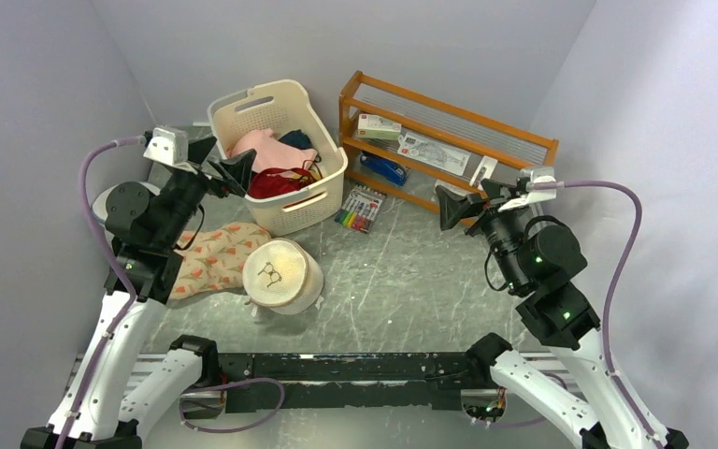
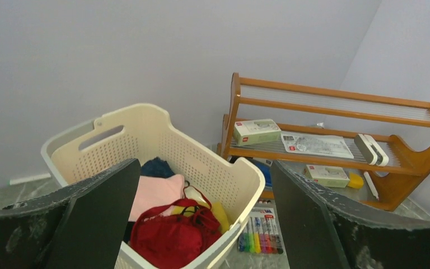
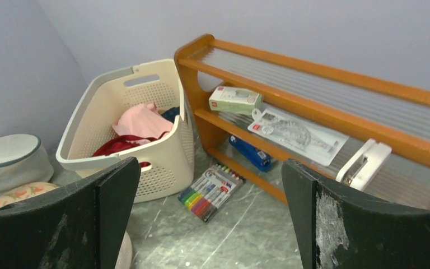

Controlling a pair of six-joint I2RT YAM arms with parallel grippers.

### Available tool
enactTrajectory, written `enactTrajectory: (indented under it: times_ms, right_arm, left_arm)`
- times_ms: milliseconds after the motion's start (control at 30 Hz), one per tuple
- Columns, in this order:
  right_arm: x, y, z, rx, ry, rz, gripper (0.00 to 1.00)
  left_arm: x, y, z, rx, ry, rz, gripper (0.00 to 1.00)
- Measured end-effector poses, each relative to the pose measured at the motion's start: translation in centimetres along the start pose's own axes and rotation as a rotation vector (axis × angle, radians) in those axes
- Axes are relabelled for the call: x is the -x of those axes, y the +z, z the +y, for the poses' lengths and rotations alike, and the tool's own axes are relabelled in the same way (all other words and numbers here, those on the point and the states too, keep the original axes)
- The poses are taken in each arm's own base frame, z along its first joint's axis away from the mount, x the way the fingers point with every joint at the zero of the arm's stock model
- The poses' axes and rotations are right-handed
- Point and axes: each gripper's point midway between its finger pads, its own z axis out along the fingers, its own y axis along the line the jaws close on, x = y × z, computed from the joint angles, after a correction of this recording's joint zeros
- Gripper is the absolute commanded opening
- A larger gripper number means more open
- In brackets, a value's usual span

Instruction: Unzip the laundry bag and remove the bra

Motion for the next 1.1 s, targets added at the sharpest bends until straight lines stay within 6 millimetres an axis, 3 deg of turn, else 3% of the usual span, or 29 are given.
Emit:
enactTrajectory:
  times_ms: [200, 467, 900, 1100]
  right_arm:
    - [-2.6, 0.0, -0.4, -0.032, 0.058, 0.082, 1.0]
    - [-8.5, -0.2, 0.3, 0.008, 0.118, 0.234, 1.0]
    - [-17.6, -1.6, 4.8, 0.226, 0.291, 0.497, 1.0]
    - [-20.9, -2.1, 7.3, 0.345, 0.383, 0.597, 1.0]
  left_arm:
    - [-1.2, -1.0, 0.8, 0.049, -0.048, 0.06, 0.97]
    - [-4.1, -2.7, 1.9, 0.124, -0.121, 0.201, 0.96]
    - [-11.3, -7.1, 1.6, 0.2, -0.288, 0.513, 0.96]
    - [-16.4, -9.7, 0.7, 0.222, -0.421, 0.668, 0.96]
